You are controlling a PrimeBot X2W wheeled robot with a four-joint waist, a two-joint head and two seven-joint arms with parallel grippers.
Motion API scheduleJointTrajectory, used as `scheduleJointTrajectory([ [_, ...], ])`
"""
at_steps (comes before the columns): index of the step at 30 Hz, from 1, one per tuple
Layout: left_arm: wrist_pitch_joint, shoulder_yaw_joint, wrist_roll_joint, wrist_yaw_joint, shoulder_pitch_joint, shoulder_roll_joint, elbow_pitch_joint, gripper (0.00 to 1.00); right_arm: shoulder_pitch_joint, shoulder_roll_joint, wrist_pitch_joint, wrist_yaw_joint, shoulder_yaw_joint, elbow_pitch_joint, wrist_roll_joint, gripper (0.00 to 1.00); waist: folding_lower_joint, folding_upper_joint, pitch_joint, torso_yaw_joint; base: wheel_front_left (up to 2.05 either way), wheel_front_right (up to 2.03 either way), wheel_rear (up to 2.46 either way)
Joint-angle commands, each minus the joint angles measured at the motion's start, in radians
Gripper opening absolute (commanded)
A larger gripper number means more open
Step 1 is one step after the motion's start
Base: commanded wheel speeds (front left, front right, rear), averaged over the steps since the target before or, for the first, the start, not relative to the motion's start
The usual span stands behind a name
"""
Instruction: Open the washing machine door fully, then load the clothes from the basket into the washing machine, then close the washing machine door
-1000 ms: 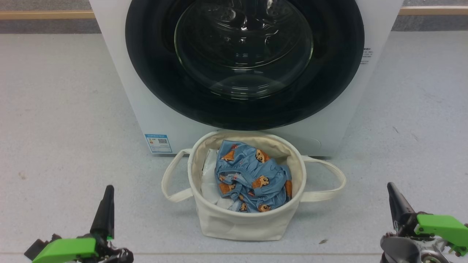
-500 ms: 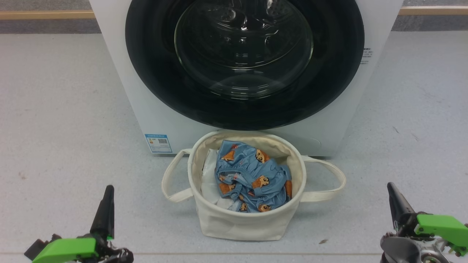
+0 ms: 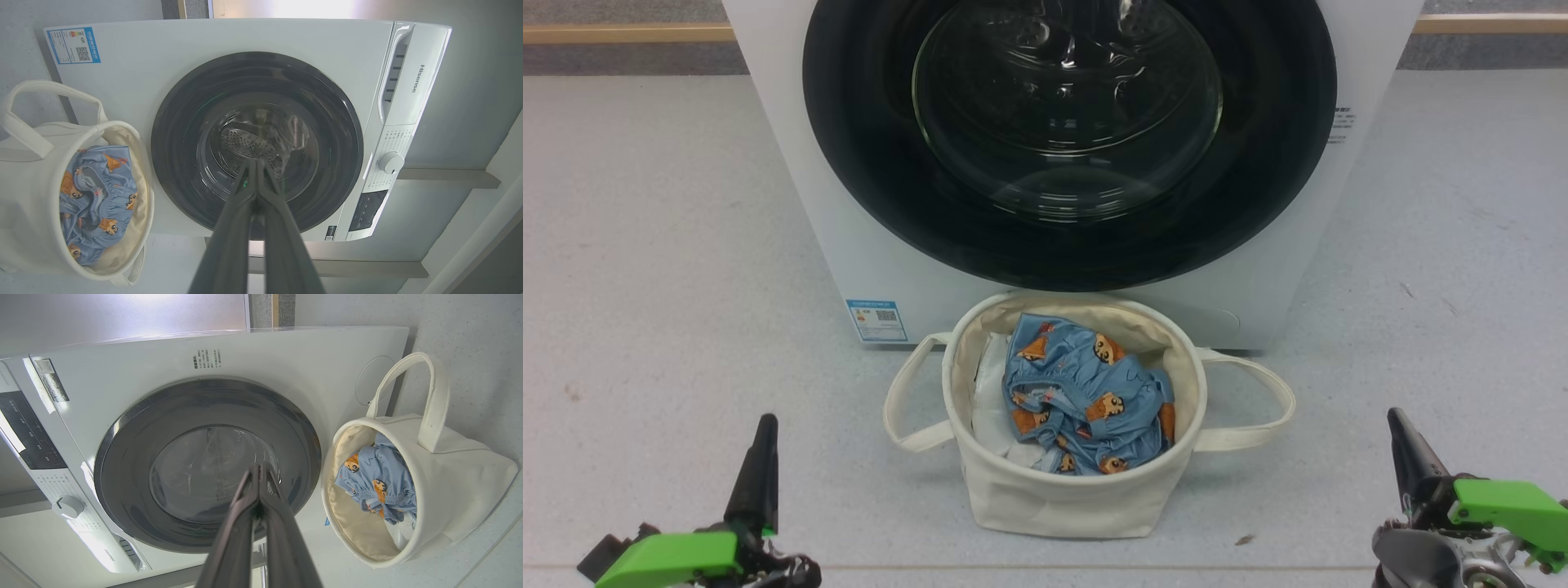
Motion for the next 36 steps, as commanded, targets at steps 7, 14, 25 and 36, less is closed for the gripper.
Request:
scheduleJointTrajectory([
  [7, 0.001, 0.033, 0.011, -0.007, -0.024, 0.007, -0.027, 0.00, -0.027, -0.004, 0.009, 0.000, 0.020, -0.031, -0.004, 0.00, 0.0000, 0.0000, 0.000, 0.000, 0.00, 0.00, 0.00],
  [14, -0.002, 0.000, 0.000, 0.003, 0.002, -0.001, 0.029, 1.00, 0.001, 0.002, -0.004, 0.000, 0.004, 0.029, 0.000, 1.00, 0.0001, 0.0000, 0.001, 0.001, 0.00, 0.00, 0.00],
  [25, -0.019, 0.007, 0.013, 0.006, -0.026, 0.008, 0.030, 1.00, -0.040, 0.002, -0.034, 0.000, 0.006, 0.048, 0.023, 1.00, 0.0001, 0.0000, 0.002, 0.008, 0.00, 0.00, 0.00],
  [36, -0.057, -0.013, 0.082, 0.001, -0.043, 0.030, 0.025, 1.00, -0.063, -0.002, -0.059, 0.000, 0.021, 0.017, -0.007, 1.00, 0.0001, 0.0000, 0.004, 0.013, 0.00, 0.00, 0.00],
])
